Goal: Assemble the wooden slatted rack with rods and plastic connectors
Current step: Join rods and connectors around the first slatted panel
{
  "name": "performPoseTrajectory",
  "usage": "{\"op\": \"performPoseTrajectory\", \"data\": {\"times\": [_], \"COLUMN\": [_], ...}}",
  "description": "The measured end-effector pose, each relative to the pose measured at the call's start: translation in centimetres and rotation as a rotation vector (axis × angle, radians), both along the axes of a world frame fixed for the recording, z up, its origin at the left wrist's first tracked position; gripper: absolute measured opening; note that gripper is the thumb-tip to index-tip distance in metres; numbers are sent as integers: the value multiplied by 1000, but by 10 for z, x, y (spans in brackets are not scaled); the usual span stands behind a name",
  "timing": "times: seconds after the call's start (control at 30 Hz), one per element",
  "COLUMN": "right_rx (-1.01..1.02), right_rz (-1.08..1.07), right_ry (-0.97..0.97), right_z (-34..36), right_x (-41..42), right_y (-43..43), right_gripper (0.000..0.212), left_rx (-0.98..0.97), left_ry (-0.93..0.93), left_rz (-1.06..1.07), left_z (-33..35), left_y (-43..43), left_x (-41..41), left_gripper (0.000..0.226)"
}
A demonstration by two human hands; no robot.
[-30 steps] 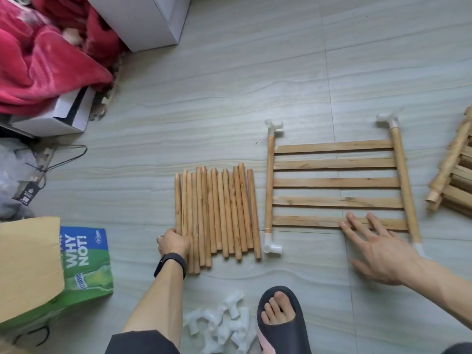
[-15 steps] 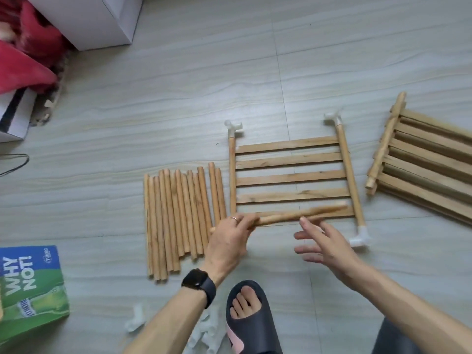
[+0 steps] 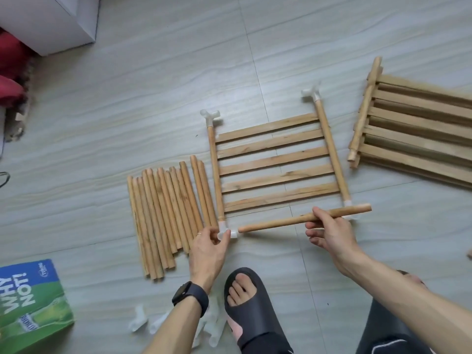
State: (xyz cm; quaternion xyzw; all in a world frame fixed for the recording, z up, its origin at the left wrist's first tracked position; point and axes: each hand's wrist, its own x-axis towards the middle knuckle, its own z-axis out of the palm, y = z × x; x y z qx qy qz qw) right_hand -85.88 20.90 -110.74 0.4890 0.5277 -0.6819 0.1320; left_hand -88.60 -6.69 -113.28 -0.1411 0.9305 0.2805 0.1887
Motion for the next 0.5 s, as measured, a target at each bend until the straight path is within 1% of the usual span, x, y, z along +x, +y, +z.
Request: {"op": "performPoseTrajectory", "data": {"times": [0.07,0.3,0.5], "right_rx": [-16,-76,-142], "right_rz": [-26,5,-5], "right_ry": [-10,11,28], "right_z": [-3,-8,-10], "right_x": [3,12,8], "right_y": [2,1,3], "right_gripper": [30,33,31], "left_rx": [-8,-4,77], "left_ry": [9,-53,-128], "left_rz": [18,45,107], "left_z": [0,1,0], "left_y": [1,3,-4], "left_x": [-4,-9,-14], "left_gripper": [42,42,39]}}
